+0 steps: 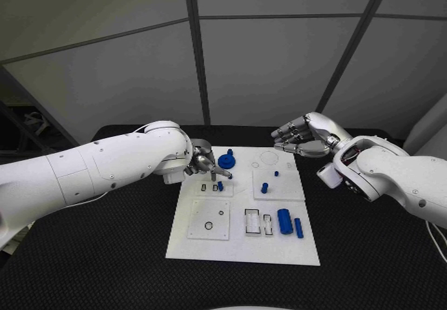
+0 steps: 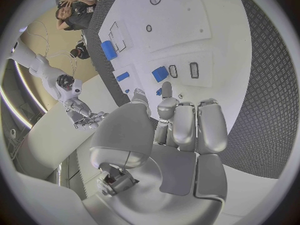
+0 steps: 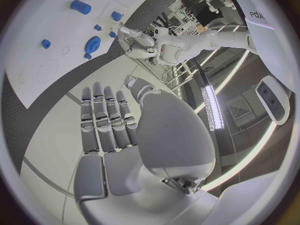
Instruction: Assemble the parts on the task board
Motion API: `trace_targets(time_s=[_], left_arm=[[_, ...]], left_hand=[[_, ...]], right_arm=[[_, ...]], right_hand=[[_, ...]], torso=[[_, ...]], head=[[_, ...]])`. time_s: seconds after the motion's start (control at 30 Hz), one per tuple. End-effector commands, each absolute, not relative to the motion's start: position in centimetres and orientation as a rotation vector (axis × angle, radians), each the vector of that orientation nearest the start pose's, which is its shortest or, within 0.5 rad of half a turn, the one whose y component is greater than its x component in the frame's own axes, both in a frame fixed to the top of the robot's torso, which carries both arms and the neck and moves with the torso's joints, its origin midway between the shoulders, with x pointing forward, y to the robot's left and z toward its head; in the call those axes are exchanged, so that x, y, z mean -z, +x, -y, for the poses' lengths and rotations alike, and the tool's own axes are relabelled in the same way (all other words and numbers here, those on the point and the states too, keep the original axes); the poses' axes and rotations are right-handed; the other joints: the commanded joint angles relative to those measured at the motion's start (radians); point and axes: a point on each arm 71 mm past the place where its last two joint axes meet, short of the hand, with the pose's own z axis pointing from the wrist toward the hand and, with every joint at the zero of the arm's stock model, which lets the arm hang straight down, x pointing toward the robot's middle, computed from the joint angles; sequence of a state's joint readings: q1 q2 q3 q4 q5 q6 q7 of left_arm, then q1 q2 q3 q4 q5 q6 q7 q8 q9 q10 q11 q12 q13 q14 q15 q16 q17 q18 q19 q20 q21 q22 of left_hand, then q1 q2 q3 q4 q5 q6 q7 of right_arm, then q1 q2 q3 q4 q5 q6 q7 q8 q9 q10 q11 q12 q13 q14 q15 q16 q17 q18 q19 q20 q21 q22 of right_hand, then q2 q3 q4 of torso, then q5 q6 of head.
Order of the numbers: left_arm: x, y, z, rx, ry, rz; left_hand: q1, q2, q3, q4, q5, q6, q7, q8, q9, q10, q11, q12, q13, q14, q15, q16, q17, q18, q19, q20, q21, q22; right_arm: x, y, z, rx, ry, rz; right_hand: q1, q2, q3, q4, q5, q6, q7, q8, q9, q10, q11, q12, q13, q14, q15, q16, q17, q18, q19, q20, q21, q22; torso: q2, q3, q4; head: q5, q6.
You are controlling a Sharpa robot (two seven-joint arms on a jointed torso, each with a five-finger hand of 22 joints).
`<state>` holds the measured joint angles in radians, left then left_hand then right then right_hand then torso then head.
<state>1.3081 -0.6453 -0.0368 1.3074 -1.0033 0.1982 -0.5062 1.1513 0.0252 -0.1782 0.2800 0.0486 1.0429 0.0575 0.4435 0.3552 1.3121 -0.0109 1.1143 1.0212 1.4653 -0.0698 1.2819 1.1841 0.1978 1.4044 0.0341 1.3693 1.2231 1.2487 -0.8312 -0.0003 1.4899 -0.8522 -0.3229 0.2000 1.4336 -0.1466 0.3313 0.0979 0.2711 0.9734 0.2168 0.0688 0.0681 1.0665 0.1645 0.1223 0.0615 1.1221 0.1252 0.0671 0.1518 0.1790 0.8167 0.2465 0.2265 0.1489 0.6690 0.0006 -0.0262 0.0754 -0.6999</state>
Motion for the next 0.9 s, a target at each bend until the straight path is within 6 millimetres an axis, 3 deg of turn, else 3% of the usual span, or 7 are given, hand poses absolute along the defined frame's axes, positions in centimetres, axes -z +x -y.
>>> trace_targets(time_s=[0.03, 0.3, 0.9], left_arm=[[18.69, 52.91, -17.46, 0.416, -0.132, -2.33], [18.9, 52.92, -17.18, 0.404, -0.101, -2.362], [19.42, 53.18, -16.5, 0.386, -0.072, -2.393]], left_hand=[[0.001, 0.012, -0.006, 0.0, -0.001, -0.009, -0.001, 0.007, 0.004, 0.001, -0.004, 0.004, 0.001, 0.02, -0.006, 0.002, 0.001, -0.127, 0.005, -0.001, 0.004, 0.002], [0.008, 0.017, -0.01, -0.002, -0.001, -0.014, -0.001, 0.013, 0.014, -0.001, -0.004, 0.004, 0.002, 0.02, -0.006, 0.002, 0.001, -0.127, 0.005, -0.001, 0.006, 0.005], [0.032, 0.034, -0.012, -0.013, -0.001, -0.028, 0.0, 0.026, 0.038, -0.003, -0.004, 0.004, 0.005, 0.02, -0.006, 0.001, 0.001, -0.127, 0.003, 0.0, 0.008, 0.009]], right_arm=[[13.76, 50.26, 19.89, -1.148, 0.244, -1.535], [13.79, 50.28, 19.85, -1.147, 0.245, -1.538], [13.83, 50.35, 19.7, -1.148, 0.245, -1.541]], right_hand=[[-0.009, 0.001, -0.006, -0.001, 0.005, -0.002, 0.006, -0.004, -0.001, -0.006, 0.003, -0.006, 0.0, -0.003, 0.007, -0.004, -0.002, 0.005, 0.001, 0.01, -0.005, -0.003], [-0.009, 0.002, -0.007, -0.001, 0.008, -0.002, 0.007, -0.004, -0.001, -0.006, 0.003, -0.007, 0.0, -0.004, 0.008, -0.004, -0.004, 0.005, 0.001, 0.011, -0.008, -0.005], [-0.009, 0.006, -0.009, -0.002, 0.021, -0.001, 0.008, -0.002, 0.0, -0.005, 0.004, -0.007, 0.001, -0.009, 0.01, -0.005, -0.009, 0.005, 0.002, 0.013, -0.016, -0.01]], torso=[[0.0, -0.0002, -0.0007], [0.001, -0.0011, 0.0001], [0.0, 0.0007, -0.002]], head=[[-0.003, -0.002], [-0.005, -0.008], [-0.006, -0.02]])
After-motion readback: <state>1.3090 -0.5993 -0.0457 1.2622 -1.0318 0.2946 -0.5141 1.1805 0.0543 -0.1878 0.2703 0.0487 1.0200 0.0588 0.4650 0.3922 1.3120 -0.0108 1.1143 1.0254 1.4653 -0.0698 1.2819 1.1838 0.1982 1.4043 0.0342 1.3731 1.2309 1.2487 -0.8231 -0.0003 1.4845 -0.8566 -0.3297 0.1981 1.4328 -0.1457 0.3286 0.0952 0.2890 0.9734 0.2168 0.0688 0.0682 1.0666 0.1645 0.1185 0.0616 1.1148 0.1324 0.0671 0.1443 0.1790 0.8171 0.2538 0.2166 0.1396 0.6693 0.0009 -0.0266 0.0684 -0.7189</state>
